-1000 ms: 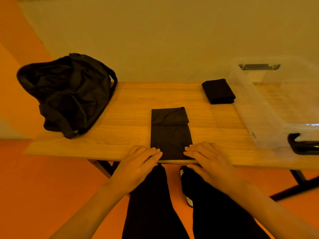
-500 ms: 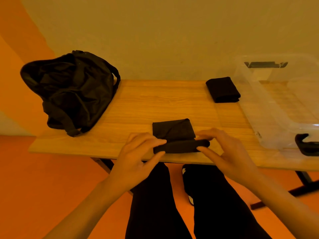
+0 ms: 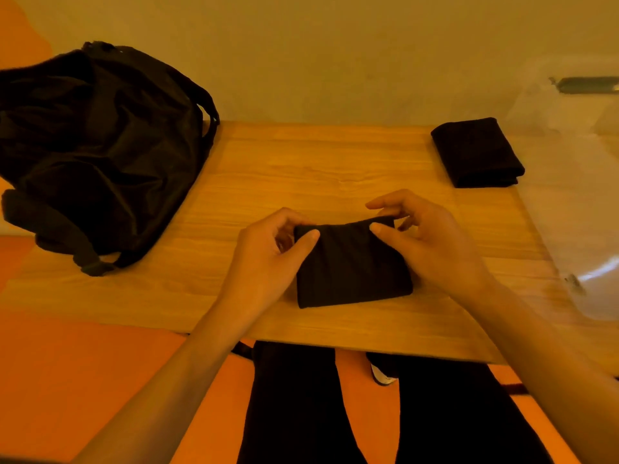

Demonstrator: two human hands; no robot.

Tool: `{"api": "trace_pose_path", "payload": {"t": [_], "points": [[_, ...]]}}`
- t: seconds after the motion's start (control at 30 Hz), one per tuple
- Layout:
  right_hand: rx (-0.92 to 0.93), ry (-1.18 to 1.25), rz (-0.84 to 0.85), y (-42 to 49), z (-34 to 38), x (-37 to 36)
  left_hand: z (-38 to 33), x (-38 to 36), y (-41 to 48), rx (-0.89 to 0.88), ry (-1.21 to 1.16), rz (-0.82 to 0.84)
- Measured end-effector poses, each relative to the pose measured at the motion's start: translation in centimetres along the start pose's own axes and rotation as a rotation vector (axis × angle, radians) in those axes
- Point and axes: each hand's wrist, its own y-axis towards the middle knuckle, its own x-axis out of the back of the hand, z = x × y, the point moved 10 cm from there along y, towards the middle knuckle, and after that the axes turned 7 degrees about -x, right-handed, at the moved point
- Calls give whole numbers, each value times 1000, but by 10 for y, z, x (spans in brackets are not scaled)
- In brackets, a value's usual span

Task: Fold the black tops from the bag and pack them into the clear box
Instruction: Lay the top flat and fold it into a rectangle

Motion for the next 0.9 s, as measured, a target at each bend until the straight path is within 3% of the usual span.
{"api": "trace_pose_path", "payload": {"t": [0.2, 0.4, 0.5, 0.6, 0.7, 0.9], "points": [[-60, 62, -58, -2, -18, -4, 7, -1, 4, -20, 125, 0], [-8, -78, -50, -1, -10, -3, 6, 3, 3, 49, 180, -16], [141, -278, -64, -7, 13, 0, -26, 4, -4, -129, 344, -37], [267, -534, -35, -19, 33, -21, -54, -23, -16, -317, 486, 125], [188, -683, 90, -25, 19, -50, -38, -56, -24, -294, 698, 376], [70, -675, 150, -27, -8, -59, -7, -64, -24, -275, 701, 404]]}}
